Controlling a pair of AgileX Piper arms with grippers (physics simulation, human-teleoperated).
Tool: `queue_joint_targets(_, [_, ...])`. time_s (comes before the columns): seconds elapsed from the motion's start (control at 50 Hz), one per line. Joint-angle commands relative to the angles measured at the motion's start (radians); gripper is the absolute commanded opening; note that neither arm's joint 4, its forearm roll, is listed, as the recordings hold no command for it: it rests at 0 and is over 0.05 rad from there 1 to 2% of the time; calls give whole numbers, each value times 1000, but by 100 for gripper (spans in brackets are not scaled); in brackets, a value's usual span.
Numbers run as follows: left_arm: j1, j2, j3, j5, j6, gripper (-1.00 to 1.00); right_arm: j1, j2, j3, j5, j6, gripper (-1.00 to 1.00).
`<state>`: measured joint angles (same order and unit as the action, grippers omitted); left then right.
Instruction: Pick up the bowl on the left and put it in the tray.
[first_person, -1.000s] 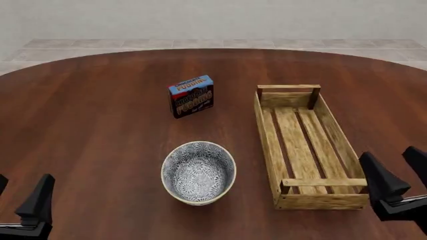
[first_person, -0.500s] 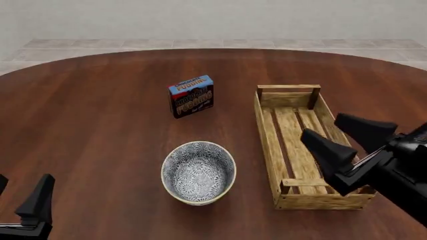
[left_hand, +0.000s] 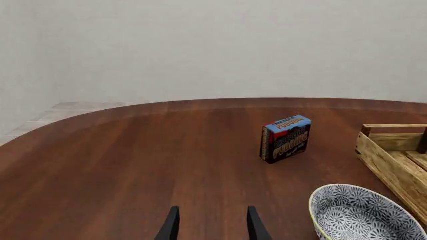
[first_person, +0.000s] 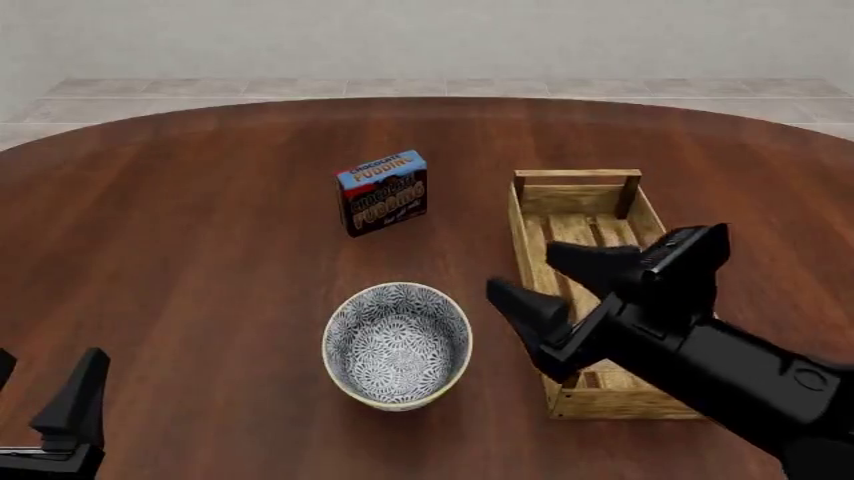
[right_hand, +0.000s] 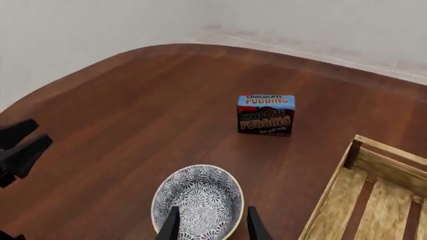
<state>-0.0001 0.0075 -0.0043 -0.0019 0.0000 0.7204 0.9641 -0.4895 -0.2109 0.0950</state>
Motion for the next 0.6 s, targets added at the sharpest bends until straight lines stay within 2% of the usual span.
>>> queue_joint_targets(0.02, [0,0,0,0,0,100,12,131,-10,-79,9,100])
queue_joint_targets(0.28, [0,0,0,0,0,100,-25,274,10,-206,49,100])
queue_joint_targets(0.6, [0,0,0,0,0,100,-18,422,-7,-288,75,100])
